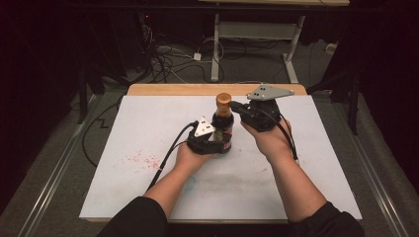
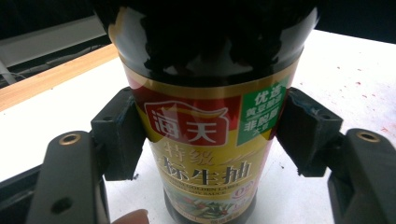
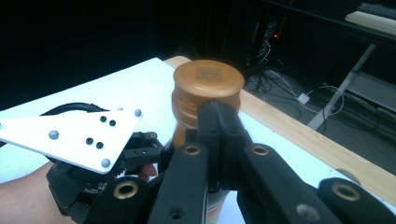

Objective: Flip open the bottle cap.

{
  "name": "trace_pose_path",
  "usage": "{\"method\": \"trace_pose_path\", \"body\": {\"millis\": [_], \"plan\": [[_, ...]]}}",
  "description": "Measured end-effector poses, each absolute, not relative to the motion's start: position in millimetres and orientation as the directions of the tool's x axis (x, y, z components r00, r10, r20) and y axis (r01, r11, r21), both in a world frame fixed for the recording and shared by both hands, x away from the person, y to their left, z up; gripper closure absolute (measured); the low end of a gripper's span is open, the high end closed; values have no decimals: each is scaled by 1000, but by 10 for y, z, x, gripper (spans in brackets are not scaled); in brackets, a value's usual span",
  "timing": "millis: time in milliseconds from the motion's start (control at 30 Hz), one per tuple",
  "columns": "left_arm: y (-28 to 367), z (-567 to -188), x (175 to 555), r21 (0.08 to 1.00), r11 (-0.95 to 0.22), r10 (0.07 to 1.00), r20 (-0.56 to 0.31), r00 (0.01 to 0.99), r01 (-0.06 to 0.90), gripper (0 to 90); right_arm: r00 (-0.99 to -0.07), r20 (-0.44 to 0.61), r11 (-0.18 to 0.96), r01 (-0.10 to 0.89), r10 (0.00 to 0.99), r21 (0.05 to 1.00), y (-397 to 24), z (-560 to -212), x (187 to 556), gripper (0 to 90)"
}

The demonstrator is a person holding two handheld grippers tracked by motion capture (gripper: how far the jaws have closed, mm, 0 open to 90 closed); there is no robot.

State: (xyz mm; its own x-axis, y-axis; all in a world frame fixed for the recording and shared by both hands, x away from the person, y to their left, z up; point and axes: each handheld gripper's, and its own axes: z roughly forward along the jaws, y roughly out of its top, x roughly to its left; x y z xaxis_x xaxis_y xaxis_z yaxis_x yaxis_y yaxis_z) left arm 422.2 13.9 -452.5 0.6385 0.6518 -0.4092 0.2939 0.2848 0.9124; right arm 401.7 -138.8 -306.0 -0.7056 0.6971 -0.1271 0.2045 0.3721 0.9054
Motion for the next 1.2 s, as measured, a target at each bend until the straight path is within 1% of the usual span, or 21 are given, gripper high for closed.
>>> {"method": "trace_pose_path", "body": {"millis": [500, 533, 567, 600, 667, 767, 833, 1200], "plan": [[140, -4540, 4223, 920, 270, 656, -391, 646, 283, 294, -697, -139, 382, 206, 704, 901, -1362, -3044, 4018, 900], [137, -4545, 4218, 924, 263, 653, -382, 654, 277, 294, -694, -138, 370, 196, 706, 908, -1365, -3037, 4012, 900], [124, -4544, 4211, 925, 261, 653, -379, 656, 275, 294, -697, -105, 310, 175, 709, 935, -1393, -2995, 3994, 900], [125, -4542, 4204, 925, 263, 639, -381, 668, 276, 294, -701, -90, 275, 157, 708, 948, -1403, -2924, 3977, 900], [107, -4524, 4195, 924, 258, 643, -382, 664, 282, 294, -688, -152, 314, 117, 710, 942, -1354, -2810, 3943, 900], [141, -4523, 4198, 919, 262, 641, -393, 659, 294, 290, -694, -117, 289, 137, 711, 947, -1388, -2808, 3974, 900], [153, -4518, 4213, 910, 279, 634, -415, 653, 307, 287, -689, -121, 295, 140, 715, 945, -1417, -2851, 3976, 900], [171, -4536, 4227, 906, 291, 623, -422, 658, 306, 282, -690, -92, 296, 183, 717, 937, -1575, -3055, 3995, 900]]}}
